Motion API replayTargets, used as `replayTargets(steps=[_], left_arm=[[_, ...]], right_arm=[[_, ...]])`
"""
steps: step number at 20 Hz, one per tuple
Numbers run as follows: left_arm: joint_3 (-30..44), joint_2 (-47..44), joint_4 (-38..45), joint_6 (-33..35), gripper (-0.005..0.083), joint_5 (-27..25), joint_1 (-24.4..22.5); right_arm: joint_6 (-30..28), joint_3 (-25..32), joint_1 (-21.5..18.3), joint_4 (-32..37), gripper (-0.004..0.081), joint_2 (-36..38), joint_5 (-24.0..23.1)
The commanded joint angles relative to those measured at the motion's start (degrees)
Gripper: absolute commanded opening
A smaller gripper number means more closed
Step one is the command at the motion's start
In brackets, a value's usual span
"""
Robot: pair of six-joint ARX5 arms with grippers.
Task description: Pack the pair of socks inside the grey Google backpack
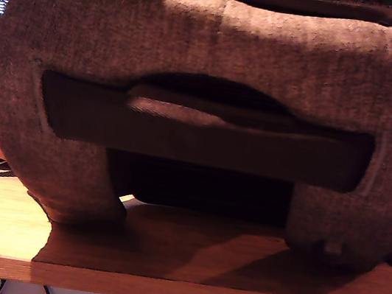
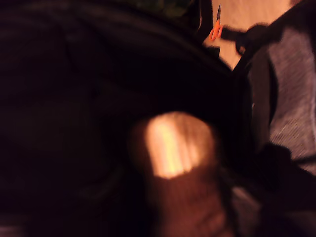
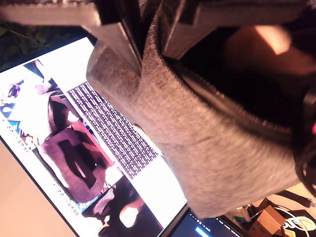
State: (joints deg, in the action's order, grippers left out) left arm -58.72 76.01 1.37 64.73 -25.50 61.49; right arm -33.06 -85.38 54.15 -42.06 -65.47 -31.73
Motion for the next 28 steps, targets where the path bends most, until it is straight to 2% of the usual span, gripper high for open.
replayTargets(steps=[1, 2, 6, 10, 12, 15, 18, 28], left_arm=[[-1.6, 0.8, -1.3, -3.2, 0.0762, -0.5, 0.0], [-2.4, 0.8, -3.0, -6.3, 0.0762, -0.5, 0.0], [-4.3, 0.6, -5.8, -7.0, 0.0762, -0.5, 1.0], [-7.6, -1.0, -14.3, -11.1, 0.0761, -0.5, 1.9], [-8.7, -2.1, -18.0, -17.8, 0.0761, -0.5, 1.9], [-9.1, -4.2, -21.5, -20.7, 0.076, -0.3, 1.9], [-9.1, -5.7, -27.5, -21.7, 0.076, -0.1, 1.9], [-9.1, -6.4, -37.6, -22.2, 0.0761, 2.3, 1.7]], right_arm=[[0.2, -3.6, 1.0, 1.9, -0.0013, 1.5, 0.3], [0.2, -3.6, 1.0, 1.9, -0.0013, 1.5, 0.3], [0.2, -3.6, 1.0, 1.8, -0.0013, 1.5, 0.3], [0.2, -3.6, 0.9, 1.8, -0.0013, 1.5, 0.3], [0.2, -3.6, 1.0, 1.7, -0.0013, 1.5, 0.3], [0.2, -3.6, 0.9, 1.4, -0.0013, 1.5, 0.3], [0.1, -3.6, 0.9, 1.5, -0.0013, 1.5, 0.3], [0.0, -3.6, 0.9, 1.5, -0.0013, 1.5, 0.3]])
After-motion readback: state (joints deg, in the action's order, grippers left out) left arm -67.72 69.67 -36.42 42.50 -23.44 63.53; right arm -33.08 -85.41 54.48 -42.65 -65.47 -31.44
